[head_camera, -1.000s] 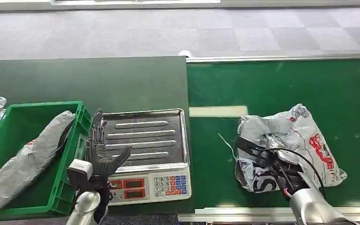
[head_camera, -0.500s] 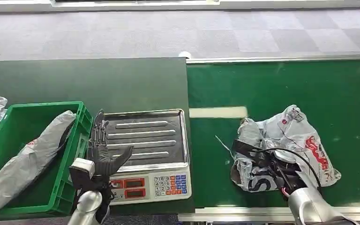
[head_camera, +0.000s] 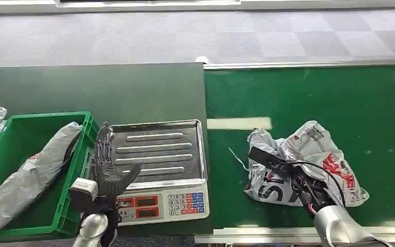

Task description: Moved the parcel from conveyor to table for the left to box.

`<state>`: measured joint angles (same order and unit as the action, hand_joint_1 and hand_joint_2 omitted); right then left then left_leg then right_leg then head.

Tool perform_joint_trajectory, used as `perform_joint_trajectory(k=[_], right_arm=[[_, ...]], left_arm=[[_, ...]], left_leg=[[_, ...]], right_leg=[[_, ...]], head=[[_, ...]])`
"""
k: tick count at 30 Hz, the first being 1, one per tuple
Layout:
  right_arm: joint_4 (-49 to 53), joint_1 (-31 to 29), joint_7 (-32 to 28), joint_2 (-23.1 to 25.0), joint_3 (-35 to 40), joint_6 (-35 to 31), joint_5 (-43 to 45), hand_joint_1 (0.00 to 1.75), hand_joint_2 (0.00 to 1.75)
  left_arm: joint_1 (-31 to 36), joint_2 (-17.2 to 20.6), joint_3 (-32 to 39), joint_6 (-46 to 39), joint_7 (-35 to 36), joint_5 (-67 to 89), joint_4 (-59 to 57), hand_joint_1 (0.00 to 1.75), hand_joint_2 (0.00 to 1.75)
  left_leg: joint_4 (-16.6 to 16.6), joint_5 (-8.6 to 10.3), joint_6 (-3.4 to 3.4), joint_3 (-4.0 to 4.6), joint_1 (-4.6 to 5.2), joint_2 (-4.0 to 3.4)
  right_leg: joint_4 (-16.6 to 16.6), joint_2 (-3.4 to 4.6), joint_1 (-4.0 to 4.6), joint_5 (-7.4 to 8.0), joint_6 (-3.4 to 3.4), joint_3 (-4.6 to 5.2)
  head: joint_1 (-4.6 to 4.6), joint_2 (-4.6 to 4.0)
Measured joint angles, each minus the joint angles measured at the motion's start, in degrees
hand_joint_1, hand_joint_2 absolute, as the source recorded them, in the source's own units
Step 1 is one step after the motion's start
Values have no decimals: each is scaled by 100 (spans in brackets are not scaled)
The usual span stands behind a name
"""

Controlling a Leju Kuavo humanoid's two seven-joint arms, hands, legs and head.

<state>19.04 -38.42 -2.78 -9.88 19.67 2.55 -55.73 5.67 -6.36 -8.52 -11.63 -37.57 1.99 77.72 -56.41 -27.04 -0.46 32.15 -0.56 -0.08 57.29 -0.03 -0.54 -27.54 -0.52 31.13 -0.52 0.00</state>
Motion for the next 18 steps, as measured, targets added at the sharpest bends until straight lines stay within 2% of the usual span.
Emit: perform_joint_trajectory(k=[7, 12, 15, 18], right_arm=[[301, 23, -963, 79, -131, -783, 766, 175, 175], [555, 43, -1178, 92, -240, -975, 979, 175, 175], [811, 123, -1609, 76, -251, -1397, 1040, 175, 175], [1336, 254, -1879, -19, -201, -2107, 937, 175, 175]], left_arm=[[-161, 35, 26, -277, -175, 61, 247, 0, 175], [-192, 42, 37, -317, -210, 105, 354, 0, 175], [-200, 42, 39, -343, -221, 109, 413, 0, 175], [-202, 33, 39, -535, -221, -4, 574, 0, 175]], left_leg=[[0, 0, 0, 11, 1, 1], [0, 0, 0, 13, 1, 3], [-1, 0, 0, 14, 1, 3], [-1, 1, 0, 17, 1, 3]], right_leg=[[0, -4, -1, 0, 0, 10], [0, -3, -1, 0, 0, 12], [0, -2, -1, 0, 0, 16], [0, -3, -1, 0, 0, 17]], head=[[0, 0], [0, 0], [0, 0], [0, 0]])
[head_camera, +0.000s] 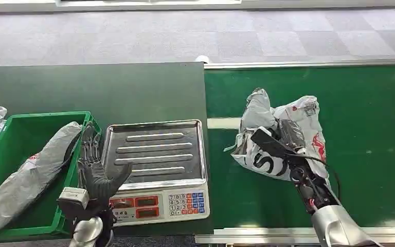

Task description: Moved the parcel from conveyor to table for the left to box.

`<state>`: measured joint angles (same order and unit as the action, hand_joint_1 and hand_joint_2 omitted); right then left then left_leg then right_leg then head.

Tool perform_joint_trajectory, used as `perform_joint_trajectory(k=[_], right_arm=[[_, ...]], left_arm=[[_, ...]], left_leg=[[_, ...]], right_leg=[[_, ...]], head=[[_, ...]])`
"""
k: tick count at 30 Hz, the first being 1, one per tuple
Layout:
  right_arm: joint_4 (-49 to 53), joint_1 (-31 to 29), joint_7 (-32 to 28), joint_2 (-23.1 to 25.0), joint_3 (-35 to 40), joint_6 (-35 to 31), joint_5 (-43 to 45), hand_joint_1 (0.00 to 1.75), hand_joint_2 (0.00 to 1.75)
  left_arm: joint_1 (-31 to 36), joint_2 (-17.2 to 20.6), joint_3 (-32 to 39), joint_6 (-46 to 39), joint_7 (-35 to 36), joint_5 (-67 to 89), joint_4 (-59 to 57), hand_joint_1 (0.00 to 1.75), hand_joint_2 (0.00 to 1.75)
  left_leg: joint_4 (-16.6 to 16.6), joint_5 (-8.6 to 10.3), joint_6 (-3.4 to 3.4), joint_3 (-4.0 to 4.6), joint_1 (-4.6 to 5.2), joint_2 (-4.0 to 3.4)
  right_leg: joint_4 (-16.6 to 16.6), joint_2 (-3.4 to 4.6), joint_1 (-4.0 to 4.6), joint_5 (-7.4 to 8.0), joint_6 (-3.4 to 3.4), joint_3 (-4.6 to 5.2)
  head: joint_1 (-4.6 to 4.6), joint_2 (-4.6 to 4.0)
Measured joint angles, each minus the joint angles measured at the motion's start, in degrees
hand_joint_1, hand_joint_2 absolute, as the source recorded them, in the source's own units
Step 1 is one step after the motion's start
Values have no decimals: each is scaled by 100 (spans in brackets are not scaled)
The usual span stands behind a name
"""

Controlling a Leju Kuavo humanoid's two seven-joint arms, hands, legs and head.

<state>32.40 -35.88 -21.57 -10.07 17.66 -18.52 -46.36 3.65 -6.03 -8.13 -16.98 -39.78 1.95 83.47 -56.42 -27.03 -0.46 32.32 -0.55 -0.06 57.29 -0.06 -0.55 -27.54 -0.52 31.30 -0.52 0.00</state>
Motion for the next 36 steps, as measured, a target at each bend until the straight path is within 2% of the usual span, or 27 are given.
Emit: perform_joint_trajectory(k=[3, 9, 15, 20, 22, 27, 36], right_arm=[[875, 302, -131, -110, 15, -599, -2, 175, 175], [2667, 1024, -188, -271, 61, -1182, -578, 175, 175], [3819, 1237, -131, -387, 144, -1226, -802, 175, 175], [4275, 1192, -188, -416, 232, -1199, -872, 175, 175], [4417, 1073, -206, -413, 363, -1081, -1170, 175, 175], [4489, 303, -127, -376, 1114, -47, -1862, 175, 175], [3747, -895, -168, -25, 2290, 672, -1860, 175, 175]], left_arm=[[-12, -24, 17, -263, 0, -68, 296, 0, 175], [-30, -46, -13, -311, -2, -77, 724, 0, 175], [-29, -46, -35, -390, -2, -84, 864, 0, 175], [-19, -53, -37, -455, -2, -70, 881, 0, 175], [24, -53, -37, -466, 0, -70, 881, 0, 175], [310, -79, -55, -390, 0, -79, 726, 0, 175], [581, -144, -125, -322, 0, -195, 399, 0, 175]], left_leg=[[0, 0, 0, 1, 0, 0], [0, -1, 0, 11, 0, 0], [0, 0, 0, 9, 0, -3], [0, 0, 0, 9, 0, -1], [0, 0, 0, 10, 0, -7], [0, 6, 0, 8, -1, -7], [0, 10, 0, 11, 0, -8]], right_leg=[[0, 0, 0, 0, 0, 3], [0, 1, 0, -1, 0, 13], [0, 3, 0, 0, 1, 11], [0, 2, 0, 0, 1, 9], [1, 5, 0, 1, 1, 11], [2, 6, 1, 2, 2, 11], [4, 7, 1, 3, 2, 14]], head=[[0, 0], [0, 0], [-2, 0], [0, 0], [2, 0], [0, 0], [0, 0]])
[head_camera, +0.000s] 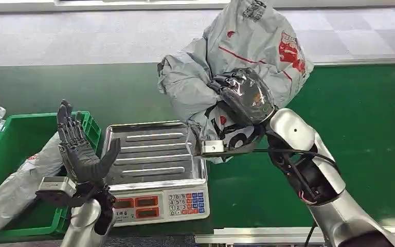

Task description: Moved the parcel from conveyor to table for the left to box.

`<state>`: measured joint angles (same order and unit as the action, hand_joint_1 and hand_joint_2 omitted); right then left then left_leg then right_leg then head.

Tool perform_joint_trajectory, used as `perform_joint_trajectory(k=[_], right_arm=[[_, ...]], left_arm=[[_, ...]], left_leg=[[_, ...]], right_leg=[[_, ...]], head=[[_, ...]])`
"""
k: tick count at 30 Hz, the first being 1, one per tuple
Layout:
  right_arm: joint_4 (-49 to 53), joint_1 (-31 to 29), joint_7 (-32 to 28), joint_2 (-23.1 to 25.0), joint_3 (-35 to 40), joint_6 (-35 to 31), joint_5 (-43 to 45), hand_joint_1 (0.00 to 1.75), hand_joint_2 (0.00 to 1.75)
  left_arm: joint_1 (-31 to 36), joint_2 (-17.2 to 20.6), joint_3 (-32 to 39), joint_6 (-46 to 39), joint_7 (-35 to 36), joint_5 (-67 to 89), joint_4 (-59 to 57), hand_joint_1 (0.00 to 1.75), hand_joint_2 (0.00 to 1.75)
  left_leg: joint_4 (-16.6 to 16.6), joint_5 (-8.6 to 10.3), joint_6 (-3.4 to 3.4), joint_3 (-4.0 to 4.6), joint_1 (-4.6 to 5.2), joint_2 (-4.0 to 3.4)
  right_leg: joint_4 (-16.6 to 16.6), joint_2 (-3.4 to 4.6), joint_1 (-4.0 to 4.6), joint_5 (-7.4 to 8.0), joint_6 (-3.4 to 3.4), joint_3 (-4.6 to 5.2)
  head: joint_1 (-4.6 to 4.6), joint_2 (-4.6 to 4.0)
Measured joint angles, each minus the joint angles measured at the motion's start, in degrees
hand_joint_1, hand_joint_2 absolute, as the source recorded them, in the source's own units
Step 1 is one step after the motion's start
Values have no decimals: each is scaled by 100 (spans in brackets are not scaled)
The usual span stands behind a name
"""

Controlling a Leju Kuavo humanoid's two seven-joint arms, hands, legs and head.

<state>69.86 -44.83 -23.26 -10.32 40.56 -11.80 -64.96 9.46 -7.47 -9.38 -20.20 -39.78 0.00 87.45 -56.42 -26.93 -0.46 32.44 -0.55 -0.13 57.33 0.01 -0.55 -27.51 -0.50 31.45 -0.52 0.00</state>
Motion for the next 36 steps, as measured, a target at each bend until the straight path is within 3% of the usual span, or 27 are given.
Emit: perform_joint_trajectory(k=[6, 20, 29, 36], right_arm=[[-1197, -467, -39, 460, 653, 223, 297, 175, 175], [-3311, -358, -109, 1493, 1812, 537, 319, 175, 175], [-3706, -349, -160, 1738, 2211, -29, 229, 175, 175], [-3808, -349, -199, 1834, 2359, -75, 238, 175, 175]], left_arm=[[15, -46, -101, 53, 0, -63, -121, 0, 175], [123, -48, -243, 46, 0, -232, -315, 0, 175], [181, -48, -304, 112, 0, -293, -429, 0, 175], [216, -50, -352, 114, 0, -293, -503, 0, 175]], left_leg=[[0, 0, 0, 0, -1, 3], [0, 0, -1, 2, -1, 4], [0, 0, -1, 2, -1, 3], [0, 0, -1, 2, -1, 3]], right_leg=[[0, -2, 1, 0, 0, 0], [0, -3, 1, -1, 0, 5], [0, -2, 1, 0, 0, 5], [0, -2, 1, 0, 0, 6]], head=[[2, 0], [0, 0], [2, 0], [2, 0]])
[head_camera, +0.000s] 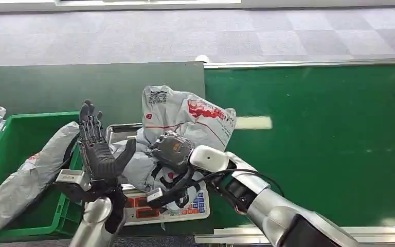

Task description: Moved the parcel from conveyor to table for the left to box.

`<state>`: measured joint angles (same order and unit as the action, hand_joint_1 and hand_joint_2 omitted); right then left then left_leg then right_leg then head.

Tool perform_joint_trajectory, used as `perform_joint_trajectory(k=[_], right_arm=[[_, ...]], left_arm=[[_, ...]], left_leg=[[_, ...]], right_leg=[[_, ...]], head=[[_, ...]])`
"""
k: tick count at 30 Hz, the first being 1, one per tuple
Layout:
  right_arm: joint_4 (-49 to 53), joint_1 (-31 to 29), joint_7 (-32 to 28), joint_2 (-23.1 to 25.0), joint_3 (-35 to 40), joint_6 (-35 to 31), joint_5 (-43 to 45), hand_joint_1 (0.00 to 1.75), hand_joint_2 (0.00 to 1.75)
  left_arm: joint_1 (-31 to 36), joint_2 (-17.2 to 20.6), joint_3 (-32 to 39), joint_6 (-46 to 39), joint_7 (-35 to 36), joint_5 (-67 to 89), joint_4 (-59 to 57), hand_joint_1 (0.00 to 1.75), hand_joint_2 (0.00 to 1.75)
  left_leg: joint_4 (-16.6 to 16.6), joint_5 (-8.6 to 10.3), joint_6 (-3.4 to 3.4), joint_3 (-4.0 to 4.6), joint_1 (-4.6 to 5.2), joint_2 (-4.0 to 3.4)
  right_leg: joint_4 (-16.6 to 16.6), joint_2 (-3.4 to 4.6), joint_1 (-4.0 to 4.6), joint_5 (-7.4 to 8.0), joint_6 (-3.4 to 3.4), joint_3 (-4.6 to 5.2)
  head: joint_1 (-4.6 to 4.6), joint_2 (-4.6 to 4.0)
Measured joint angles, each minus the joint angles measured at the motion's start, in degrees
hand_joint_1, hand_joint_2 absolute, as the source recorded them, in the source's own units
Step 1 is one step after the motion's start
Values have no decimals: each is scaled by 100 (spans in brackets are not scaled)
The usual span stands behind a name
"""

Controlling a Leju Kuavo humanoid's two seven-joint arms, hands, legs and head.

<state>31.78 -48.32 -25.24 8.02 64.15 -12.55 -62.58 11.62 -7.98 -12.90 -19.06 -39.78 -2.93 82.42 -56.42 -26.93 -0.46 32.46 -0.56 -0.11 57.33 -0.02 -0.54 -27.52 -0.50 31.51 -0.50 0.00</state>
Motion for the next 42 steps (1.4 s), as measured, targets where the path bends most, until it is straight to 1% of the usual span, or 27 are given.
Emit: perform_joint_trajectory(k=[7, 10, 14, 17, 18, 19, 20, 21, 27, 29, 32, 39, 42], right_arm=[[-77, 29, -153, 101, 81, -282, 206, 175, 175], [-275, 4, -11, 199, 81, -334, 278, 175, 175], [-580, -37, 109, 289, 81, -194, 323, 175, 175], [-728, -44, 122, 310, 81, -410, 321, 175, 175], [-763, -44, 109, 310, 79, -510, 326, 155, 175], [-804, -44, 81, 313, 76, -614, 352, 49, 175], [-837, -44, 52, 315, 70, -684, 385, 9, 175], [-863, -44, 48, 319, 65, -717, 407, 0, 175], [-988, -44, 44, 350, -4, -730, 483, 0, 175], [-997, -42, -66, 350, -31, -905, 514, 0, 175], [-997, -31, -356, 352, -74, -1374, 612, 0, 175], [-997, -25, -492, 352, -138, -1565, 678, 0, 175], [-972, 5, -726, 385, -206, -1911, 791, 0, 175]], left_arm=[[53, -31, -33, 39, 0, 11, -44, 0, 175], [72, -57, -59, 46, 0, 24, -70, 0, 175], [142, -85, -118, 59, 0, 37, -101, 0, 175], [194, -96, -138, 190, 0, 0, -127, 0, 175], [213, -101, -140, 219, 0, 0, -131, 0, 175], [242, -111, -144, 245, 0, 0, -140, 0, 175], [277, -129, -151, 260, 0, 0, -153, 0, 175], [304, -144, -155, 273, 0, 0, -162, 0, 175], [413, -192, -157, 350, 0, 0, -166, 0, 175], [448, -201, -155, 363, 0, 0, -173, 0, 175], [483, -223, -155, 391, 0, 0, -192, 0, 175], [542, -234, -153, 400, 0, 0, -229, 0, 175], [585, -236, -153, 411, 0, 0, -275, 0, 175]], left_leg=[[0, 0, 0, 0, 0, 0], [0, 0, 0, 0, 0, 0], [0, 0, 0, 0, 0, 2], [0, 1, 0, -1, 0, 2], [0, 1, 0, -1, 0, 2], [0, 1, 0, 0, 0, 2], [0, 1, 0, 0, 0, 2], [0, 1, 0, 0, 0, 2], [0, 1, 0, 0, 0, 1], [0, 1, 0, 0, 0, 2], [0, 1, 0, 0, 0, 0], [0, 1, 0, 0, 0, 1], [0, 1, 0, 0, 0, 0]], right_leg=[[0, 0, 0, 0, 0, 0], [0, 0, 0, 0, 0, 0], [0, 0, 0, 0, 0, -1], [0, 0, 0, 0, 0, -1], [0, 0, 0, 0, 0, -1], [0, 0, 0, 0, 0, -1], [0, 0, 0, 0, 0, -2], [0, 0, 0, 0, 0, -1], [0, 0, 0, 0, 0, -1], [0, 0, 0, 0, 0, -1], [0, 0, 0, 0, 0, -1], [0, 0, 0, 0, 0, -1], [0, 0, 0, 0, 0, 0]], head=[[0, 0], [-2, 0], [0, 0], [0, 0], [-2, 0], [0, 0], [0, 0], [0, 0], [0, 0], [-2, 0], [0, 0], [0, 0], [0, 0]])
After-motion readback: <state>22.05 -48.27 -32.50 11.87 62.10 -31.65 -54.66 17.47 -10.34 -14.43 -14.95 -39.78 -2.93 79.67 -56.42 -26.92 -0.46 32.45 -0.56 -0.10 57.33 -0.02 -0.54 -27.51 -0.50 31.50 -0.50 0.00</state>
